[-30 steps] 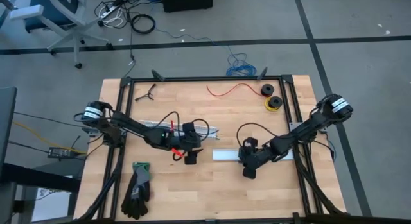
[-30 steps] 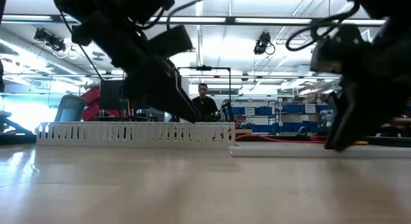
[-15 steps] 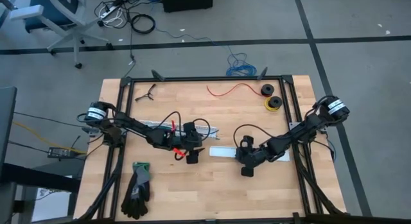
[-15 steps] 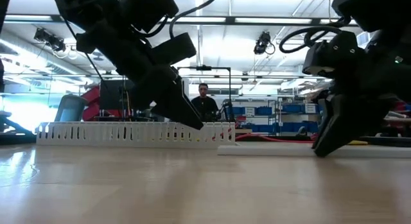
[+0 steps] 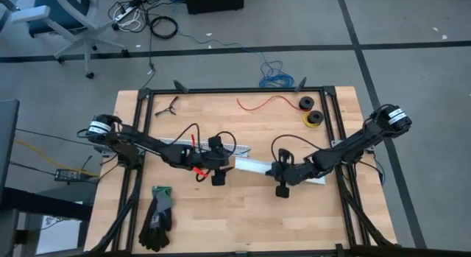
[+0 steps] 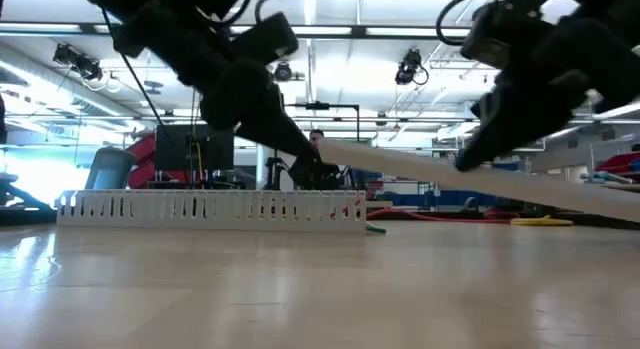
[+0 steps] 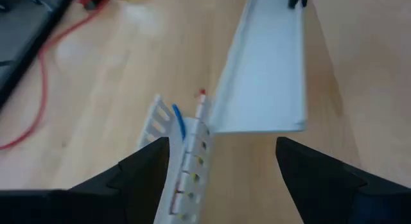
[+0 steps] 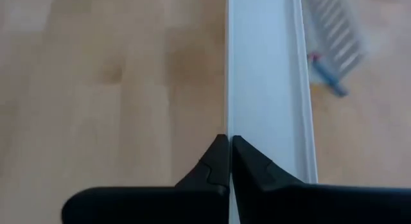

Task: Ziptie cables
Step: Close the cable duct

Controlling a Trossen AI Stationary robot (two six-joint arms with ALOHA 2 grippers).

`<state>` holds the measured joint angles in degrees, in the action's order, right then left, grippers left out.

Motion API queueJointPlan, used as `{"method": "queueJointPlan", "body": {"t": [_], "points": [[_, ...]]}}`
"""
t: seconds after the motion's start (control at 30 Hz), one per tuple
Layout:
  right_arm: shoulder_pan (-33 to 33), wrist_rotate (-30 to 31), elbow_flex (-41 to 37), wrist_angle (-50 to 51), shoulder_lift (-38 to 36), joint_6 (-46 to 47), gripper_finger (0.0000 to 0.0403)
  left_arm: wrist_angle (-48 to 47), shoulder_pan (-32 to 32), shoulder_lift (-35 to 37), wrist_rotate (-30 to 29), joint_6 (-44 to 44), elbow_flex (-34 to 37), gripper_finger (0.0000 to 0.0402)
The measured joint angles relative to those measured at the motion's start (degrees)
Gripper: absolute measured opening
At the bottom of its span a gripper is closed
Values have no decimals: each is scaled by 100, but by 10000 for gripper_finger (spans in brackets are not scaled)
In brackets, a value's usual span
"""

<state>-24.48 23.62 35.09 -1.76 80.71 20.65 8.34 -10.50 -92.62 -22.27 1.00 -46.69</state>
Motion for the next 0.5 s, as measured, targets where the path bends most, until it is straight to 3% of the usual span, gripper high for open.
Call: {"method": "queueJointPlan", "body": {"t": [0.17,0.5], "points": [[610,-87,0,8,-167,-426,0,-864,-9,532,-413,-22,-1,295],[2301,-2496,60,-136,-120,-1019,0,-1805,-9,948,-781,-441,-1,295]]}}
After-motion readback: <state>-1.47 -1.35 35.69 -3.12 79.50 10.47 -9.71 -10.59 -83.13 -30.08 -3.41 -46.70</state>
